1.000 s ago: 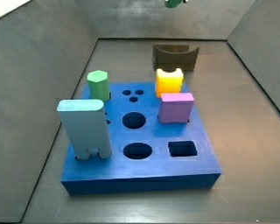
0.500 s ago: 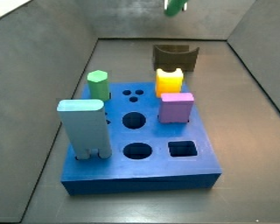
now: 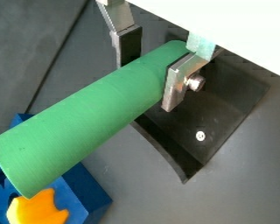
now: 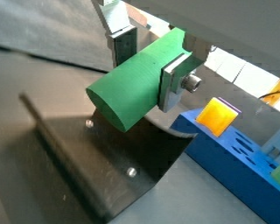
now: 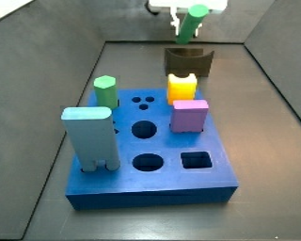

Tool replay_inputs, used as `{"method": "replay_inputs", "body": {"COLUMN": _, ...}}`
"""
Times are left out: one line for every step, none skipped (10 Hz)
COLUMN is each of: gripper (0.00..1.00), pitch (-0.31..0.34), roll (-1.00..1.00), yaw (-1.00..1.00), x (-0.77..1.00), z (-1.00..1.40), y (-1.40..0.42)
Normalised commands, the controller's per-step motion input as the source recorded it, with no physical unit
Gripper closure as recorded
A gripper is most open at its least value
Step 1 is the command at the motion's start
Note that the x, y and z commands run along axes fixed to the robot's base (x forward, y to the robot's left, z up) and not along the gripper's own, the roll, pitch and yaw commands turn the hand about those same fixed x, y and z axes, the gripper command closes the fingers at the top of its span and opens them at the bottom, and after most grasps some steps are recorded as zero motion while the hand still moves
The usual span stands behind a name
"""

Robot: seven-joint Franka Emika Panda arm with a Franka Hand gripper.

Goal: Pick up the oval object. Move up. Place the oval object on the fixture. Regrasp the oval object. Move to above the board. Insert the oval object.
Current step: Place the oval object on the fixture, then regrasp the oval object.

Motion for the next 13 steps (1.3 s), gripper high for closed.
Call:
{"method": "replay_inputs", "body": {"gripper": 1.00, "pitch": 0.045, "roll": -0.39, "yaw": -0.13, "x": 0.20, "z": -1.00, "y": 0.13}}
{"method": "replay_inputs", "body": {"gripper": 1.00, "pitch": 0.043, "roll": -0.27, "yaw": -0.12, "x": 0.20, "z": -0.98, "y": 0.12}}
{"method": "replay_inputs", "body": {"gripper": 1.00, "pitch": 0.027, "roll": -0.20, "yaw": -0.11, "x": 0.15, "z": -0.71, "y": 0.09}}
{"method": "replay_inputs", "body": {"gripper": 1.00, "pitch": 0.020, "roll": -0.19, "yaw": -0.10, "x": 0.12, "z": -0.52, "y": 0.08}}
{"method": "replay_inputs", "body": {"gripper": 1.00, "pitch": 0.015, "roll": -0.15, "yaw": -0.10, "x": 0.11, "z": -0.42, "y": 0.10}}
{"method": "replay_inputs", "body": {"gripper": 1.00, "pitch": -0.007, "roll": -0.13, "yaw": -0.08, "x": 0.09, "z": -0.33, "y": 0.14}}
{"method": "replay_inputs", "body": {"gripper": 1.00, "pitch": -0.007, "roll": -0.13, "yaw": -0.08, "x": 0.09, "z": -0.33, "y": 0.14}}
{"method": "replay_inputs", "body": {"gripper": 0.00, "pitch": 0.000, "roll": 0.00, "yaw": 0.00, "x": 0.00, "z": 0.00, "y": 0.00}}
{"method": "replay_inputs", "body": {"gripper": 0.00, "pitch": 0.013, "roll": -0.03, "yaw": -0.01, "x": 0.00, "z": 1.00, "y": 0.00}}
{"method": "replay_inputs", "body": {"gripper": 0.00, "pitch": 0.016, "roll": -0.02, "yaw": 0.00, "x": 0.00, "z": 1.00, "y": 0.00}}
{"method": "replay_inputs", "body": {"gripper": 0.00, "pitch": 0.028, "roll": 0.00, "yaw": 0.01, "x": -0.03, "z": 1.00, "y": 0.00}}
{"method": "replay_inputs", "body": {"gripper": 0.00, "pitch": 0.034, "roll": 0.03, "yaw": 0.01, "x": -0.03, "z": 1.00, "y": 0.00}}
{"method": "replay_inputs", "body": {"gripper": 0.00, "pitch": 0.040, "roll": 0.05, "yaw": 0.01, "x": -0.04, "z": 1.00, "y": 0.00}}
